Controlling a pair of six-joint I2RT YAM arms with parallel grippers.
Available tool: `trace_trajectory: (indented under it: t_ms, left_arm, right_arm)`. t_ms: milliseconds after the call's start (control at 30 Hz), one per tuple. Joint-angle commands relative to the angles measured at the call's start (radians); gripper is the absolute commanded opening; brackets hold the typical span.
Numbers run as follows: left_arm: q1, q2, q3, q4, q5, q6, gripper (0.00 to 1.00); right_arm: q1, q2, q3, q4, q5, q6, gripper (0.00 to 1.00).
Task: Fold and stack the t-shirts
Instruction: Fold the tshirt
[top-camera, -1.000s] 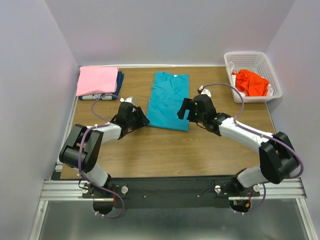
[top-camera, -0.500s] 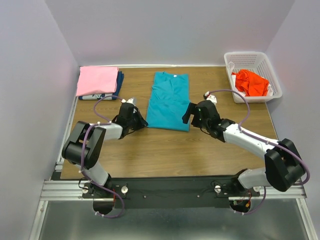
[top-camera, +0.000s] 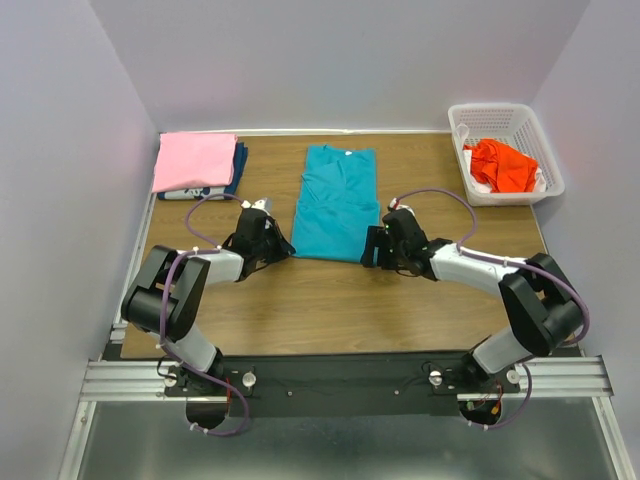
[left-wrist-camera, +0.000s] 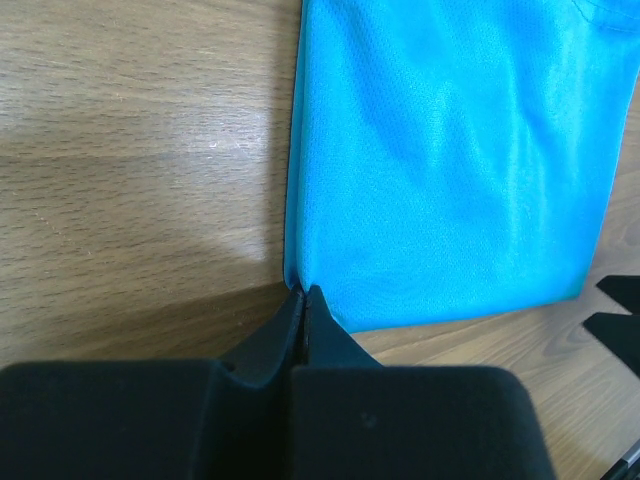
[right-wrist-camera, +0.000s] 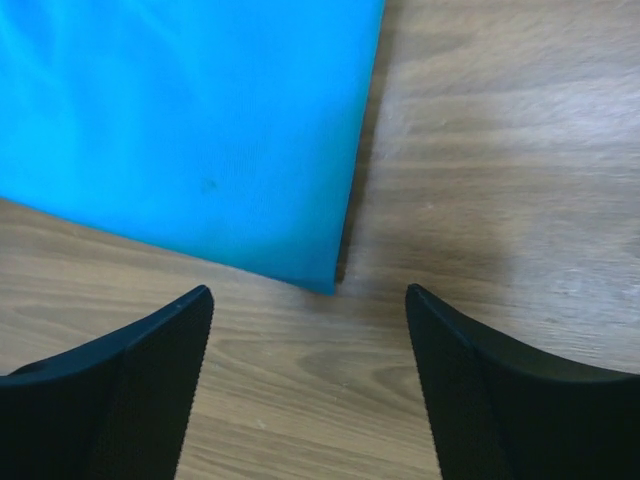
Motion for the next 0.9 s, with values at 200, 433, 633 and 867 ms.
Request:
trace_trajectory:
  t_ms: [200, 433, 633, 867]
  left_arm:
    - [0.002, 0.008, -0.008, -0.055, -0.024, 0.019, 0.0]
    - [0.002, 0.005, -0.001, -0.061, -0.028, 0.02, 0.0]
    - [0.002, -0.012, -0.002, -0.077, -0.047, 0.011, 0.0]
    - [0.002, -0.109, -0.05, -0.1, -0.054, -0.006, 0.0]
  right_arm:
    - [-0.002, 0.08, 0.041, -0.018, -0.054, -0.1, 0.61]
    - [-0.002, 0.129, 0.07, -0.016, -0.08, -0.126, 0.41]
    - [-0.002, 0.129, 0.073, -0.016, -0.088, -0.12, 0.22]
    - [-0.001, 0.103, 0.047, -0.024, -0.282, -0.103, 0.04]
